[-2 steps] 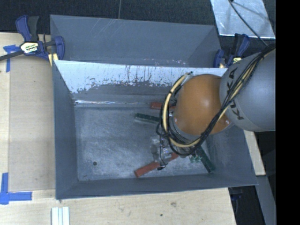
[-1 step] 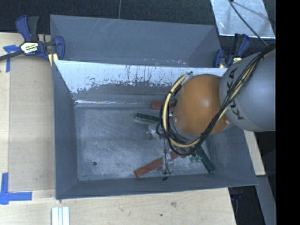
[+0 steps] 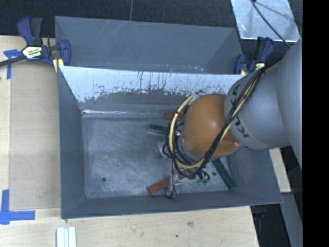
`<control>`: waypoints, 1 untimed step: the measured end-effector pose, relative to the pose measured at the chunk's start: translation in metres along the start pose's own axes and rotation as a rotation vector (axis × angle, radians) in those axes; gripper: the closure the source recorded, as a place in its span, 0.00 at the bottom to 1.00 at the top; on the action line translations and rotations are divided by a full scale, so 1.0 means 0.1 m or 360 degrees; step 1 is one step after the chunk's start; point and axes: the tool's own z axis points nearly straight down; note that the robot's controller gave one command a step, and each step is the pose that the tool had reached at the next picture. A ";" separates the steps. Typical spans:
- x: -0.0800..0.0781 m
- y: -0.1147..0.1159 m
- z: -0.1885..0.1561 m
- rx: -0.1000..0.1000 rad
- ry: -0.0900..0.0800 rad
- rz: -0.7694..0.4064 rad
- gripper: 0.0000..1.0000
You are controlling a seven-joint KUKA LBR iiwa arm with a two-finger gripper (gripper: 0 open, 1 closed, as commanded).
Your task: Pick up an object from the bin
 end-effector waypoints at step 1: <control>0.01 0.00 -0.01 0.0000 0.0003 -0.0001 1.00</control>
Offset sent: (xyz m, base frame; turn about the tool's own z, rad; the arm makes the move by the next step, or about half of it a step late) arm 0.0000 0.0000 0.0000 0.0000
